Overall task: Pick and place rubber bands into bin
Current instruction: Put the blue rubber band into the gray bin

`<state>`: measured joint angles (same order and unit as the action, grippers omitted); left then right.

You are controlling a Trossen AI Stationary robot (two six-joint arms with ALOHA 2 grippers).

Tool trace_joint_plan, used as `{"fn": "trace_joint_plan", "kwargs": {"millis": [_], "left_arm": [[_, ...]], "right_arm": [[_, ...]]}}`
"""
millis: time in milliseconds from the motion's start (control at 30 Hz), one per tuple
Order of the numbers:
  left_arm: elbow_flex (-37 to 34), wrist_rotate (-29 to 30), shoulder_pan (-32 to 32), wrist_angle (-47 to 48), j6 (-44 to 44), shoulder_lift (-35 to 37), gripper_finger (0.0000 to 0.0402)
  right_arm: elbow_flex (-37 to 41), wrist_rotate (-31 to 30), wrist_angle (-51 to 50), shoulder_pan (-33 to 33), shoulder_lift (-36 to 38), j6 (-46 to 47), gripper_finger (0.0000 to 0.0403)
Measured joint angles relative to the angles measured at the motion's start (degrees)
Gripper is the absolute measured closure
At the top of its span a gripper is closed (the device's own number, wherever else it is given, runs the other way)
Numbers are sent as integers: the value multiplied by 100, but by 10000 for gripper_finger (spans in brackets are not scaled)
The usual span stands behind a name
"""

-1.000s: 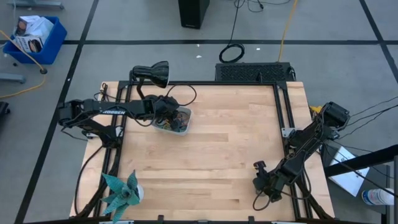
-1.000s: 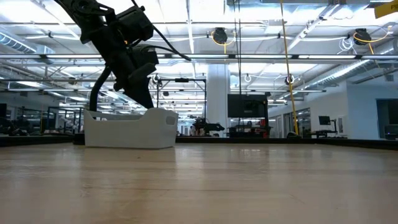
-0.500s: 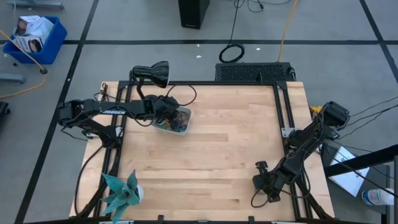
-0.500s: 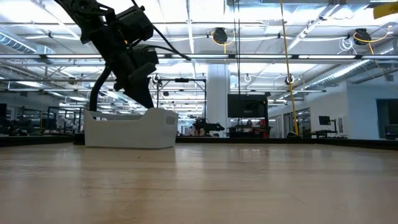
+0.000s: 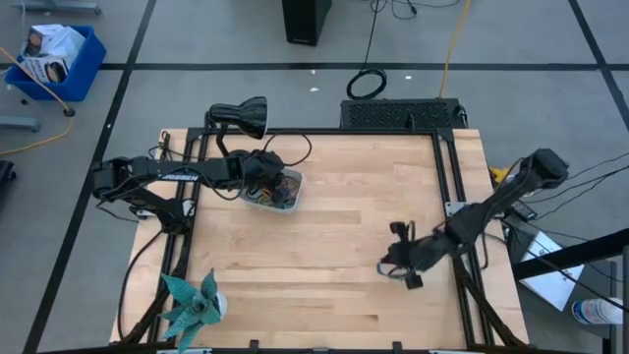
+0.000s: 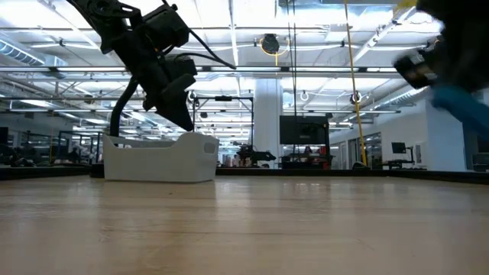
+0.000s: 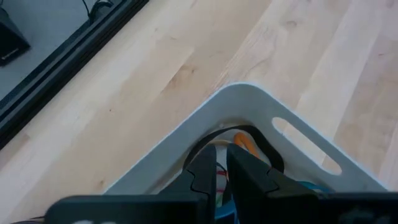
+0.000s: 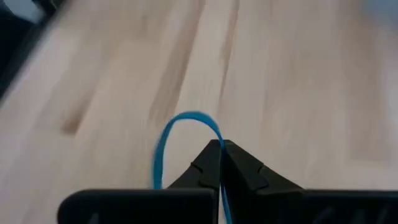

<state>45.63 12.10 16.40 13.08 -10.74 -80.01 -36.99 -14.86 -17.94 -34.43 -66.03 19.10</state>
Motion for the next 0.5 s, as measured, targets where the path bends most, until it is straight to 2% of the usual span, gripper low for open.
{"fn": "trace_joint_plan", "kwargs": {"millis": [67, 233, 500], "left_arm": [[0, 0, 0, 2, 1, 0, 355], [0, 0, 2, -13, 11, 0, 355], [0, -2, 2, -12, 11, 0, 355]], "right_arm": [[-9, -48, 267, 235, 316, -707, 402], [-13, -647, 1167, 840, 1023, -2132, 402], [-20, -634, 2162, 1890, 1735, -3776, 402]]}}
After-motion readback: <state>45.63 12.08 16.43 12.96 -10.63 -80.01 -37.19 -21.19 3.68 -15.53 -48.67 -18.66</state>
